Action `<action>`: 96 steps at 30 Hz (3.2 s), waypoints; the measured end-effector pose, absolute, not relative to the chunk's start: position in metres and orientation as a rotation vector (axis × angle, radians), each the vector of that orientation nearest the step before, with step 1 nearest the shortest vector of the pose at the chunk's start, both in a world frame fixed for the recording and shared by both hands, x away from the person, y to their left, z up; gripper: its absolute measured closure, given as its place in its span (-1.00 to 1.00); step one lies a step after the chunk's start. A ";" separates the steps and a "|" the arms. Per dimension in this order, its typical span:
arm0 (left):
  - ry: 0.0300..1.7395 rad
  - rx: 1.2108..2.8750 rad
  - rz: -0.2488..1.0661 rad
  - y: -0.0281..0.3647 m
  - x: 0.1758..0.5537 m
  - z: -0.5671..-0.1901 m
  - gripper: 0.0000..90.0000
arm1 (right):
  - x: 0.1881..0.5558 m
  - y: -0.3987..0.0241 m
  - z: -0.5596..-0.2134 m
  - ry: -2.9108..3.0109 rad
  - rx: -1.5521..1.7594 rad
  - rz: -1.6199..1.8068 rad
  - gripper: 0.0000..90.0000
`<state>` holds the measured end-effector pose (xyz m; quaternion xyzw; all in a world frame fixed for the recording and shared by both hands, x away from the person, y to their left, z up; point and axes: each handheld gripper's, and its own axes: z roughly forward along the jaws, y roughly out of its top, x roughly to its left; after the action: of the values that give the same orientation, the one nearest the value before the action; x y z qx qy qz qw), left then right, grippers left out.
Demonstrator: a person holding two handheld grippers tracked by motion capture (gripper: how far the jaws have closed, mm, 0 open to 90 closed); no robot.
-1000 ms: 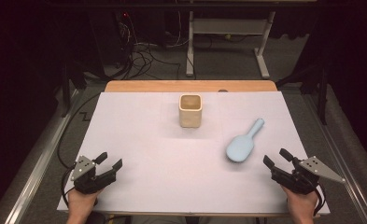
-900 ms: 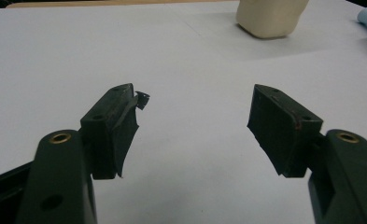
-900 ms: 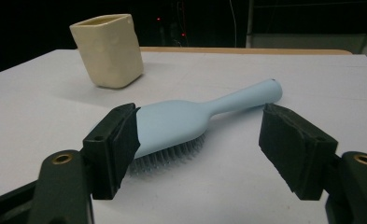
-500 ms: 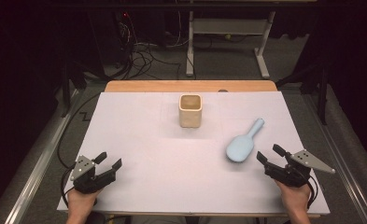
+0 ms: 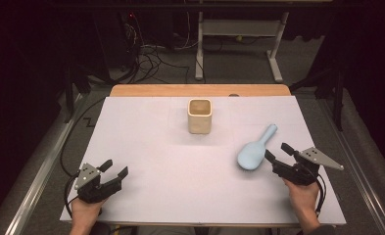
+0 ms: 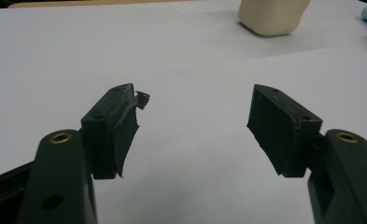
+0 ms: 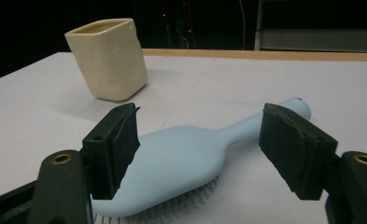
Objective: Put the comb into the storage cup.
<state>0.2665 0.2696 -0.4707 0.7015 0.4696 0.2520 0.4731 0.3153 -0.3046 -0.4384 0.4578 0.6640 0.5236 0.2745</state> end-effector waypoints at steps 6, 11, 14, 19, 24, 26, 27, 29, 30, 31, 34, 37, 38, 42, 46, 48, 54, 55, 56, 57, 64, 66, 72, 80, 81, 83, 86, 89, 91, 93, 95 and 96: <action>1.150 1.712 0.617 0.270 0.267 -0.470 -0.26 | 0.323 -0.301 -0.440 1.806 1.238 1.390 -0.35; 1.151 1.713 0.620 0.270 0.267 -0.470 -0.26 | 0.331 -0.299 -0.438 1.808 1.243 1.376 -0.34; 1.153 1.713 0.620 0.270 0.267 -0.470 -0.26 | 0.335 -0.298 -0.436 1.807 1.246 1.368 -0.33; 1.153 1.710 0.620 0.271 0.267 -0.470 -0.26 | 0.342 -0.296 -0.431 1.822 1.258 1.352 -0.30; 1.154 1.706 0.622 0.271 0.267 -0.470 -0.26 | 0.351 -0.293 -0.425 1.852 1.269 1.335 -0.24; 1.156 1.706 0.623 0.271 0.267 -0.470 -0.26 | 0.357 -0.292 -0.422 1.883 1.275 1.304 -0.21; 1.157 1.703 0.623 0.271 0.267 -0.470 -0.26 | 0.357 -0.292 -0.422 1.883 1.275 1.304 -0.21; 1.157 1.704 0.623 0.271 0.267 -0.470 -0.26 | 0.364 -0.292 -0.416 1.922 1.291 1.255 -0.15; 1.157 1.704 0.622 0.271 0.268 -0.470 -0.26 | 0.366 -0.292 -0.414 1.927 1.297 1.249 -0.13; 1.157 1.704 0.622 0.271 0.268 -0.470 -0.26 | 0.366 -0.292 -0.414 1.927 1.297 1.249 -0.13; 1.156 1.704 0.622 0.271 0.268 -0.470 -0.26 | 0.375 -0.292 -0.408 1.969 1.310 1.185 -0.04; 1.156 1.704 0.620 0.271 0.268 -0.470 -0.26 | 0.386 -0.290 -0.402 2.045 1.321 1.100 0.12; 1.156 1.704 0.619 0.271 0.268 -0.470 -0.26 | 0.386 -0.290 -0.402 2.045 1.321 1.100 0.12; 1.151 1.710 0.619 0.271 0.268 -0.470 -0.26 | 0.399 -0.287 -0.397 2.120 1.331 1.033 0.35; 1.149 1.708 0.620 0.271 0.268 -0.469 -0.26 | 0.412 -0.284 -0.392 2.180 1.349 0.965 0.54; 1.149 1.707 0.620 0.272 0.268 -0.469 -0.26 | 0.419 -0.282 -0.391 2.208 1.359 0.918 0.64; 1.150 1.707 0.626 0.272 0.268 -0.469 -0.26 | 0.438 -0.276 -0.386 2.273 1.364 0.793 0.84; 1.152 1.706 0.630 0.272 0.268 -0.469 -0.26 | 0.440 -0.275 -0.386 2.279 1.364 0.779 0.87; 1.153 1.704 0.630 0.272 0.268 -0.469 -0.26 | 0.444 -0.274 -0.385 2.287 1.371 0.756 0.88; 1.152 1.700 0.630 0.272 0.268 -0.469 -0.27 | 0.448 -0.273 -0.385 2.299 1.374 0.728 0.90; 1.148 1.701 0.620 0.272 0.268 -0.469 -0.27 | 0.468 -0.263 -0.388 2.347 1.390 0.587 0.99; 1.147 1.701 0.620 0.272 0.268 -0.469 -0.27 | 0.475 -0.261 -0.392 2.367 1.397 0.540 1.00; 1.149 1.698 0.618 0.272 0.268 -0.469 -0.27 | 0.483 -0.258 -0.401 2.376 1.422 0.467 1.00; 1.146 1.704 0.613 0.271 0.268 -0.469 -0.27 | 0.488 -0.257 -0.413 2.382 1.430 0.360 1.00; 1.147 1.704 0.614 0.271 0.268 -0.469 -0.27 | 0.488 -0.257 -0.414 2.386 1.427 0.347 1.00; 1.146 1.707 0.611 0.272 0.268 -0.469 -0.27 | 0.489 -0.256 -0.414 2.390 1.423 0.338 1.00; 1.148 1.708 0.610 0.271 0.268 -0.469 -0.27 | 0.489 -0.255 -0.414 2.395 1.421 0.327 1.00; 1.148 1.709 0.608 0.271 0.269 -0.469 -0.27 | 0.489 -0.255 -0.414 2.395 1.420 0.322 1.00; 1.147 1.708 0.608 0.271 0.268 -0.470 -0.27 | 0.488 -0.254 -0.416 2.402 1.413 0.307 1.00; 1.147 1.707 0.608 0.271 0.268 -0.470 -0.27 | 0.487 -0.253 -0.418 2.417 1.418 0.272 1.00; 1.148 1.708 0.606 0.271 0.268 -0.469 -0.27 | 0.487 -0.253 -0.418 2.419 1.425 0.268 1.00; 1.149 1.708 0.605 0.271 0.269 -0.469 -0.27 | 0.487 -0.254 -0.419 2.424 1.422 0.263 1.00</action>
<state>0.2685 0.2713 -0.4695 0.6995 0.4704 0.2476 0.4776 0.4866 -0.2541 -0.4189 0.4975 0.8478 0.0921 0.1590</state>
